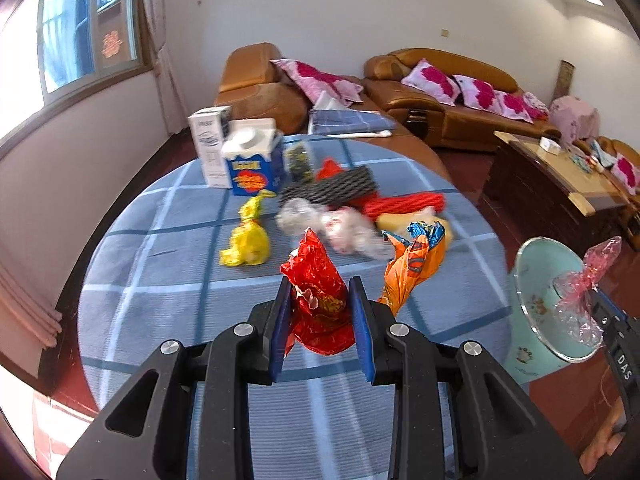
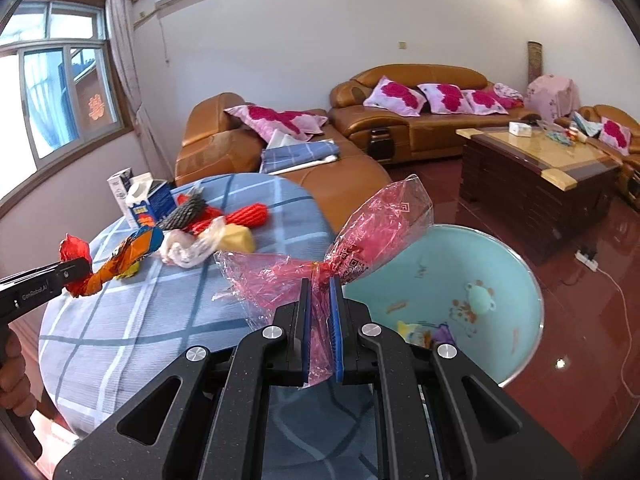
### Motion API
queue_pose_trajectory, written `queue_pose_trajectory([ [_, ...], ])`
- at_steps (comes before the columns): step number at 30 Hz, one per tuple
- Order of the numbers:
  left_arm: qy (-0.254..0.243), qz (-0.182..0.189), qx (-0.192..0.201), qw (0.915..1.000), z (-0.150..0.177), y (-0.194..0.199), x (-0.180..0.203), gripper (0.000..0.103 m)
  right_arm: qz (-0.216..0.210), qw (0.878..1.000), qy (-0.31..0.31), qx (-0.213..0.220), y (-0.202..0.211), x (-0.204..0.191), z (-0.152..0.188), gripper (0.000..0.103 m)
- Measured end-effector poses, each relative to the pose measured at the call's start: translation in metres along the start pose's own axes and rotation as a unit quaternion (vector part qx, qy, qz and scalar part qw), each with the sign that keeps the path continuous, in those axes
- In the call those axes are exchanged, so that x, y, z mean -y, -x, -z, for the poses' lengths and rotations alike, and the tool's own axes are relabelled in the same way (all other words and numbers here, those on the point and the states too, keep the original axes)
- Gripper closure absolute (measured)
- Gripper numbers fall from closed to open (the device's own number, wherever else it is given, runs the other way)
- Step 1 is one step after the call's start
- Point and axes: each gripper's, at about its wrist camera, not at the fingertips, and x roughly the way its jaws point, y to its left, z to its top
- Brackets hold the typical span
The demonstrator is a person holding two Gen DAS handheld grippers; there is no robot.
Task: Collect trash
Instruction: 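Carry the wrappers and pink bag over the teal bucket with both grippers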
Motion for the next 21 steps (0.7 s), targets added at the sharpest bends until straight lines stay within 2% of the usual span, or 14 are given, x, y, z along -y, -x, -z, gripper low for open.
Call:
queue_pose_trajectory([
  [5,-0.021,0.009,0.001,0.9997,-0.001,-0.003,0.026,0.074,0.017,1.000,-0.013,0.004,0.003,0.021,0.000,0.094],
  [14,-0.057,0.031,-0.001,0.9979,-0.003,-0.006,0.074,0.074,0.077,0.996,-0.045,0.016,0.008,0.073,0.004,0.094],
  [21,-0.090,0.048,0.008,0.9947,-0.006,-0.007,0.119,0.074,0.107,0.993,-0.057,0.016,0.003,0.095,0.007,0.094],
])
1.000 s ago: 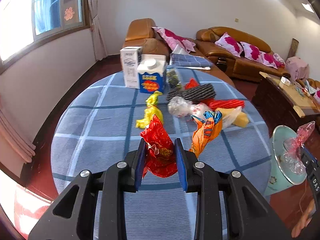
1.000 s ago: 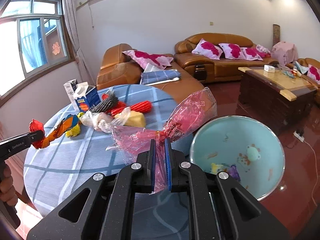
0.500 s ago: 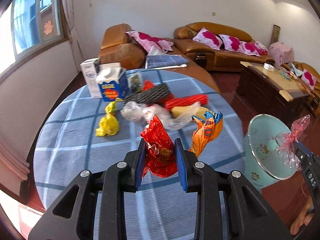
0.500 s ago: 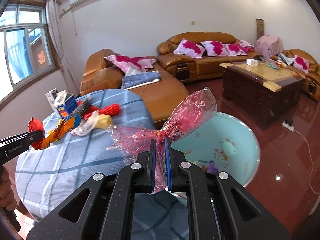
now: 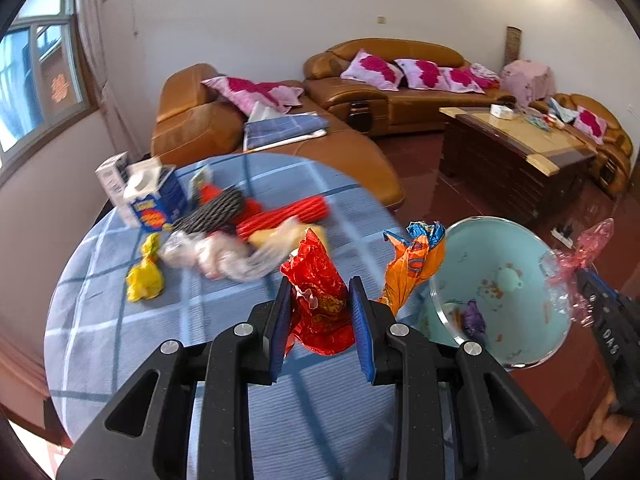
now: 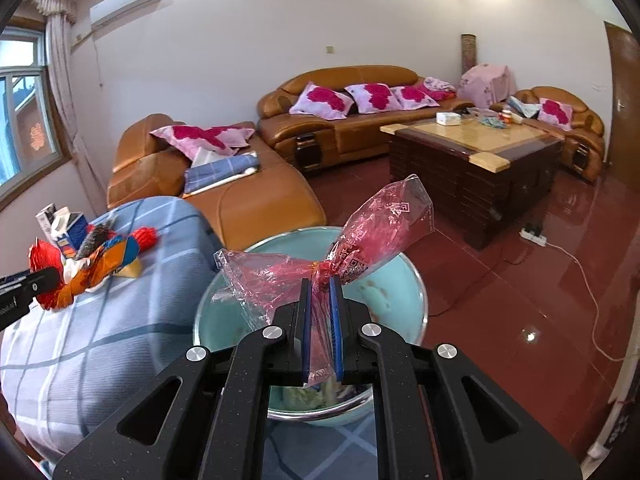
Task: Collect trash
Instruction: 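Carry the wrappers and pink bag over the teal bucket with both grippers, then open the right gripper to drop the pink bag while the left releases the wrappers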
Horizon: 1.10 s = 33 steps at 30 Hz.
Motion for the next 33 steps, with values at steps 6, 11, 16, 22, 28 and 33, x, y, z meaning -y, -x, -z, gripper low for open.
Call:
queue_pose_trajectory([
  [6,-0.024,0.012,-0.004,0.9996,-0.010,-0.014,0.036,0.074,0.021,1.000,0.013,-0.014,-0.015,0.007,0.006,0.094],
  [11,-0.044,0.020,-0.013,0.9988,-0.013,-0.026,0.062,0.074,0.034,0.999,0.024,-0.032,-0.027,0.009,0.012,0.094],
  [16,-0.062,0.029,-0.023,0.9974,-0.012,-0.038,0.085,0.074,0.039,0.998,0.025,-0.047,-0.035,0.012,0.015,0.094],
  [22,-0.074,0.033,-0.041,0.9959,-0.008,-0.055,0.105,0.074,0.038,0.996,0.027,-0.072,-0.045,0.015,0.023,0.094],
  [28,-0.081,0.032,-0.051,0.9949,-0.008,-0.066,0.118,0.074,0.029,0.996,0.017,-0.088,-0.050,0.020,0.024,0.093],
  [33,-0.088,0.033,-0.053,0.9942,-0.007,-0.069,0.126,0.074,0.023,0.995,0.020,-0.100,-0.055,0.018,0.025,0.092],
])
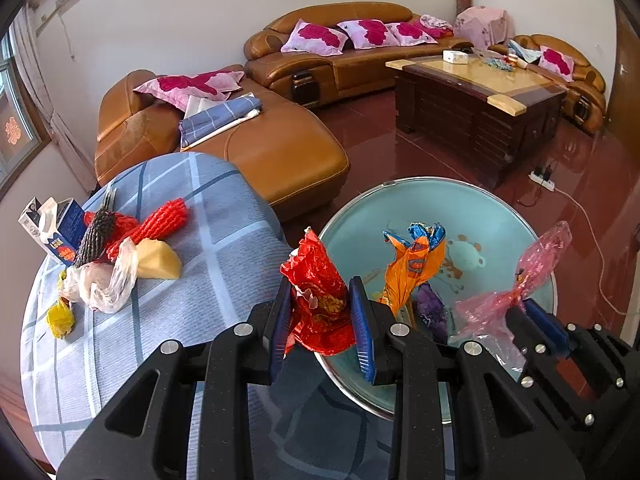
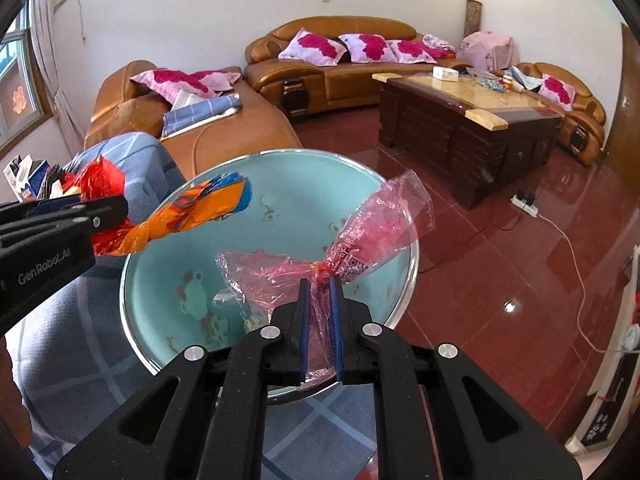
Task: Collect trash
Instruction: 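Open the right gripper to drop the pink bag while the left releases the wrappers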
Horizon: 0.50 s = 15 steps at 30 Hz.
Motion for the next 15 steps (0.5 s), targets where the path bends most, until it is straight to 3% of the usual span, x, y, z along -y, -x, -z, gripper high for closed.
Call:
queue_pose_trajectory([
  [3,0.002,-0.001,-0.007,1.0000,-0.001,-0.004,0.000,0.073,-0.002,1.000,-0.005,0.002,0.002,0.001,-0.001,0.081],
  [8,0.000,-0.001,-0.010,0.9999,-0.001,-0.006,0.003,0.073,-0.001,1.000,-0.014,0.016,0.009,0.005,-0.005,0.075],
  [15,0.000,0.003,-0.010,0.9999,-0.001,-0.005,0.006,0.068,0.025,0.998,-0.052,0.032,0.017,0.019,-0.007,0.074],
])
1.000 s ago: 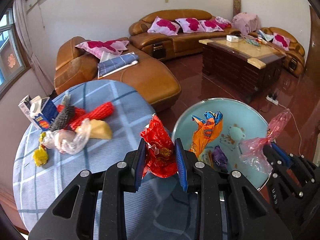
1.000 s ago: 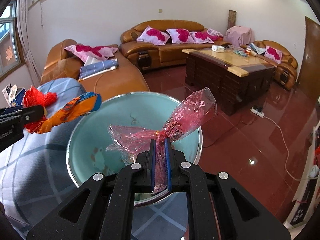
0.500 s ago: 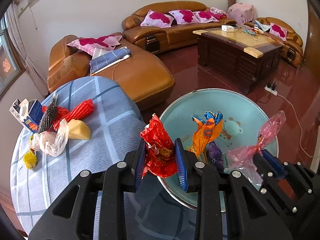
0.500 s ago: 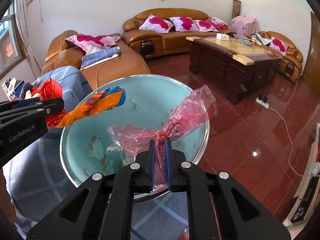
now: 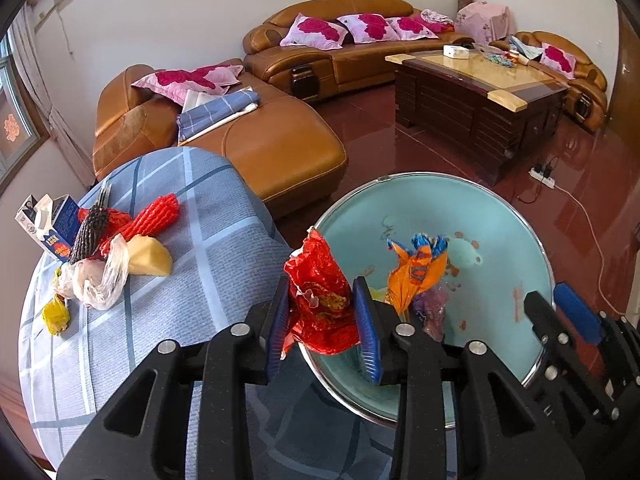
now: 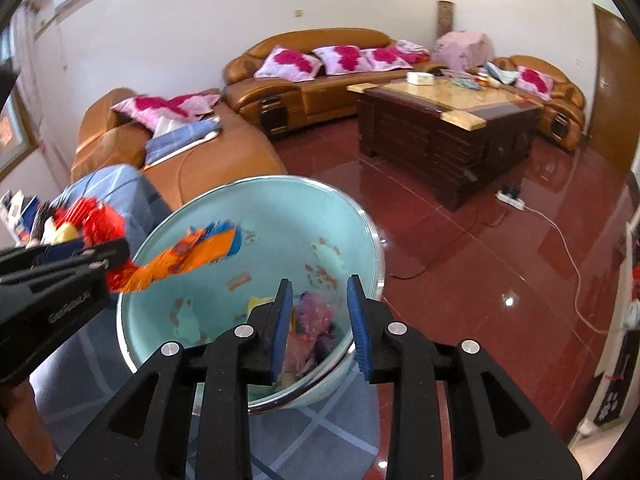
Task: Collect trash
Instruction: 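Open the right gripper to drop the pink bag while the left releases the wrappers, then move both grippers back over the table toward the remaining trash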
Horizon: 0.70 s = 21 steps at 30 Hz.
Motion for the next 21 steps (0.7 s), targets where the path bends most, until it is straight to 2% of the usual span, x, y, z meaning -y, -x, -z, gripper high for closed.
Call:
queue_pose_trajectory([
  [4,-0.008,0.005,0.016,0.9998,0.000,0.008,0.005,0.044,0.009,1.000,-0.027,0.008,0.003,0.010,-0.002,0.073],
  [9,-0.006,-0.011,0.034,0.9993,-0.001,0.022,0.002,0.026,0.010,0.999,-0.038,0.020,0.010,0.014,-0.002,0.071],
  [11,-0.002,-0.021,0.041,0.9989,0.000,0.027,-0.003,0.024,0.007,0.999,-0.040,0.026,0.013,0.014,-0.002,0.069],
  [13,0.005,-0.030,0.044,0.9986,0.001,0.031,-0.009,0.017,0.004,0.999,-0.039,0.032,0.015,0.013,-0.003,0.066],
  [18,0.027,-0.041,0.042,0.9979,0.003,0.037,-0.029,0.015,-0.002,0.998,-0.032,0.049,0.025,0.005,-0.003,0.053],
  [21,0.035,-0.048,0.045,0.9973,0.005,0.040,-0.039,0.011,0.000,0.998,-0.027,0.053,0.028,0.002,-0.003,0.049],
])
